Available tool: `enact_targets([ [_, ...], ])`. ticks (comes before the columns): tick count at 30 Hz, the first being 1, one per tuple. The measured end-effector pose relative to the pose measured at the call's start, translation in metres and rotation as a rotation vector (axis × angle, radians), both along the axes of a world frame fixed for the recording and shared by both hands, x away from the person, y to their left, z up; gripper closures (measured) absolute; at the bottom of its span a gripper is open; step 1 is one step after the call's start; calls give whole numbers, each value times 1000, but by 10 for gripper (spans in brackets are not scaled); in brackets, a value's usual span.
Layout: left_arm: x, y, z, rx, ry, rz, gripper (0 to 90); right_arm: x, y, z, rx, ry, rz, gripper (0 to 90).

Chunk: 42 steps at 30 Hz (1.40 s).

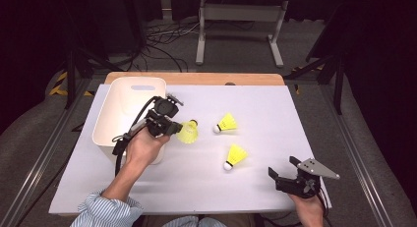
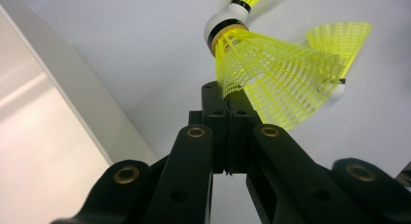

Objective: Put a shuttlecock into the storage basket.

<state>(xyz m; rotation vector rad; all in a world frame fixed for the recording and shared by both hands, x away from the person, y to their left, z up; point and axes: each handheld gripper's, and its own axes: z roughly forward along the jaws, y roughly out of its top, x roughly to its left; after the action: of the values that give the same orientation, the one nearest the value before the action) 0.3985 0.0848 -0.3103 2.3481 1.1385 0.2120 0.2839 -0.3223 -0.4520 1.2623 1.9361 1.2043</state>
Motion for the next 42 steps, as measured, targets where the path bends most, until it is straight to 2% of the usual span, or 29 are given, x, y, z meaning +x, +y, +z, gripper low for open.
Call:
enact_targets([
  [12, 14, 14, 15, -44, -3, 32, 899, 0, 0, 0, 0, 1, 0, 93],
  [23, 22, 28, 33, -59, -32, 49, 898, 0, 0, 0, -1, 2, 1, 93],
  [42, 24, 51, 44, -98, -44, 98, 898, 0, 0, 0, 5, 2, 4, 91],
])
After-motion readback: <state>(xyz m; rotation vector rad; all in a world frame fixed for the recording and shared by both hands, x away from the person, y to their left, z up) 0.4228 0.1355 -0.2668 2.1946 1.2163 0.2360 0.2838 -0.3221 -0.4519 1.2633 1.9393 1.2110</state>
